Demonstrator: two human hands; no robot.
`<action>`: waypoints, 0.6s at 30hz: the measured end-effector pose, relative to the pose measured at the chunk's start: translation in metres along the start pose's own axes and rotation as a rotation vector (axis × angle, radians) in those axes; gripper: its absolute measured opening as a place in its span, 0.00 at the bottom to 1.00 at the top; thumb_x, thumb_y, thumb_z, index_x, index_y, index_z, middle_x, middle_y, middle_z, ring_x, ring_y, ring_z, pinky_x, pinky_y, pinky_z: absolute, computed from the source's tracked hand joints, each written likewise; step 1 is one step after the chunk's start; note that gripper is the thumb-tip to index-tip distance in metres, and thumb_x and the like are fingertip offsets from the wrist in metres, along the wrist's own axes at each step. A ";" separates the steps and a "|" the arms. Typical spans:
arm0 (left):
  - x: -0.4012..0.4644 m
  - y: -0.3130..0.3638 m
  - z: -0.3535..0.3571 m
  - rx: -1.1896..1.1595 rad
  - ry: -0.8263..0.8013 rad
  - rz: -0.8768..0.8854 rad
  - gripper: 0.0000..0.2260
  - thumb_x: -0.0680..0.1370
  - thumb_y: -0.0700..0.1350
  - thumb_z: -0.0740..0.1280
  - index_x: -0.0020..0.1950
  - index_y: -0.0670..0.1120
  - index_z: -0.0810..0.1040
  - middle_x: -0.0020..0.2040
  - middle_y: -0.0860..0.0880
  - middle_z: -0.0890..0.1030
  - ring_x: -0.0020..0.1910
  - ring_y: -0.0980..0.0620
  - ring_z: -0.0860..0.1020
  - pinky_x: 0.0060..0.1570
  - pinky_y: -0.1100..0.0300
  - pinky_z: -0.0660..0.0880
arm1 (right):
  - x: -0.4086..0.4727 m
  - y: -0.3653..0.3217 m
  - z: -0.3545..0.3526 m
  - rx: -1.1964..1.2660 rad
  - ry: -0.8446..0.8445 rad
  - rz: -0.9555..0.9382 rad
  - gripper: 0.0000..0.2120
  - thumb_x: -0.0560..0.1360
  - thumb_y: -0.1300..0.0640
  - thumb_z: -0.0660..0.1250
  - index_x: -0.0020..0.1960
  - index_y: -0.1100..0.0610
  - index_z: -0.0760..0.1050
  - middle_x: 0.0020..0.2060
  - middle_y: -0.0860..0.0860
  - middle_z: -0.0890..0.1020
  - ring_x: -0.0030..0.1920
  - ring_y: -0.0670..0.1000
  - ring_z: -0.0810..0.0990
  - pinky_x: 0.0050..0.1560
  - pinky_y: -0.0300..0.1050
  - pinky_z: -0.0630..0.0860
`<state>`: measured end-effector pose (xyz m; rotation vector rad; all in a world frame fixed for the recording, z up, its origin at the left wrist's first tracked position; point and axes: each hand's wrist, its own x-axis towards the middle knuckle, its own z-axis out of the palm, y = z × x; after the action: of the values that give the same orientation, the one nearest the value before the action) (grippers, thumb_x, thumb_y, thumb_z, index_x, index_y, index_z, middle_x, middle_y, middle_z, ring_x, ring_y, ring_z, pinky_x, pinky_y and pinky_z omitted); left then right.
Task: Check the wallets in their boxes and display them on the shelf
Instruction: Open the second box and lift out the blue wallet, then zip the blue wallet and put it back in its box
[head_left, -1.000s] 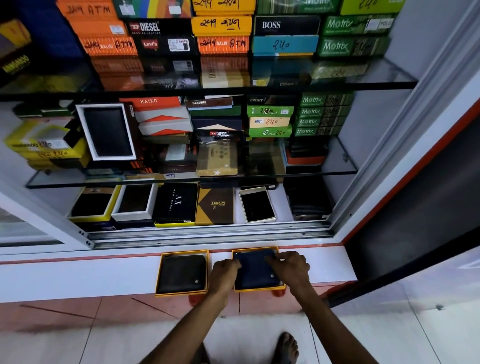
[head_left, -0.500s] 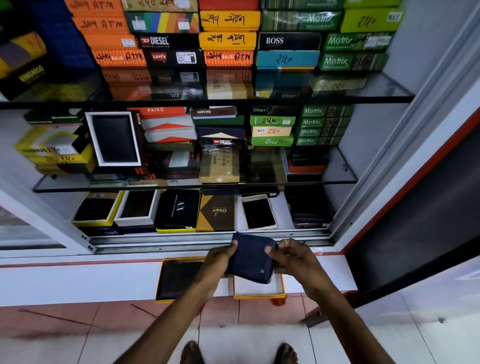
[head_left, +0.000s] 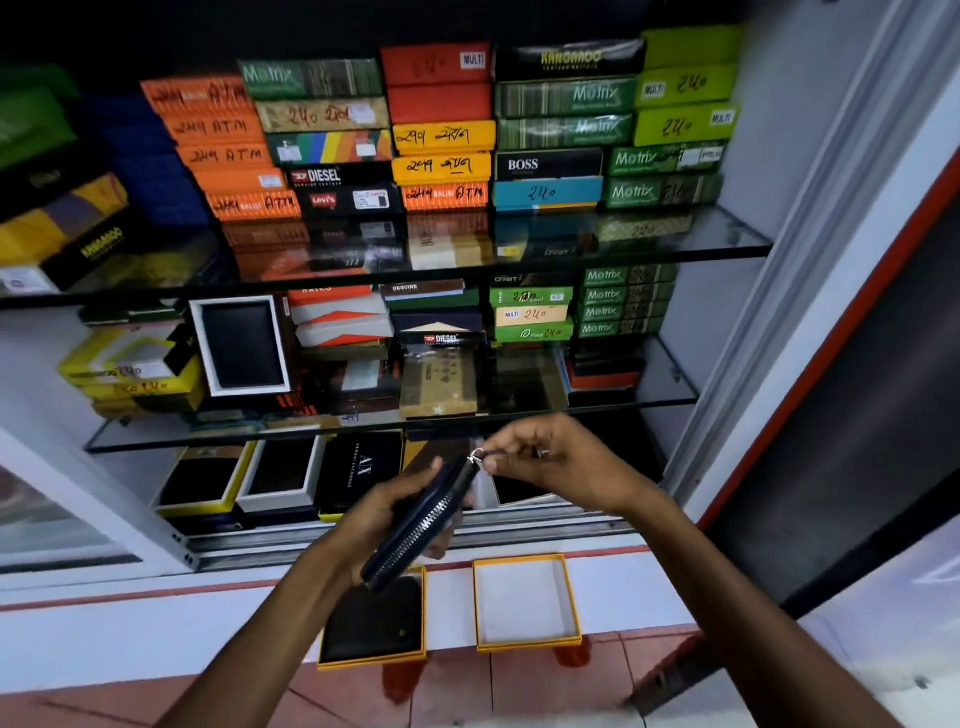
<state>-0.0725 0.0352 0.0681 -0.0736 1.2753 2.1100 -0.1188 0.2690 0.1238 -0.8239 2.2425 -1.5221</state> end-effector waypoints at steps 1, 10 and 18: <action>-0.002 0.002 0.000 0.010 0.006 0.003 0.25 0.71 0.56 0.75 0.53 0.35 0.78 0.33 0.44 0.79 0.26 0.50 0.77 0.29 0.59 0.74 | -0.001 -0.006 -0.001 -0.042 0.031 -0.019 0.07 0.75 0.59 0.72 0.52 0.59 0.84 0.45 0.55 0.88 0.42 0.43 0.83 0.44 0.33 0.76; 0.002 0.011 0.012 -0.086 0.448 0.071 0.16 0.76 0.54 0.67 0.51 0.41 0.79 0.30 0.46 0.82 0.22 0.51 0.77 0.21 0.61 0.72 | -0.026 -0.054 0.018 -0.266 0.295 -0.114 0.07 0.69 0.45 0.71 0.43 0.45 0.83 0.33 0.43 0.84 0.26 0.45 0.75 0.25 0.42 0.72; 0.014 0.007 0.031 -0.381 0.620 -0.104 0.18 0.83 0.53 0.57 0.49 0.41 0.80 0.33 0.43 0.81 0.31 0.50 0.74 0.33 0.58 0.71 | -0.029 -0.043 0.053 -0.465 0.382 -0.018 0.06 0.68 0.47 0.70 0.44 0.45 0.82 0.32 0.38 0.82 0.30 0.38 0.77 0.30 0.31 0.68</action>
<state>-0.0789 0.0653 0.0839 -1.0001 1.1308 2.2922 -0.0541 0.2358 0.1407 -0.7129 2.9460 -1.2619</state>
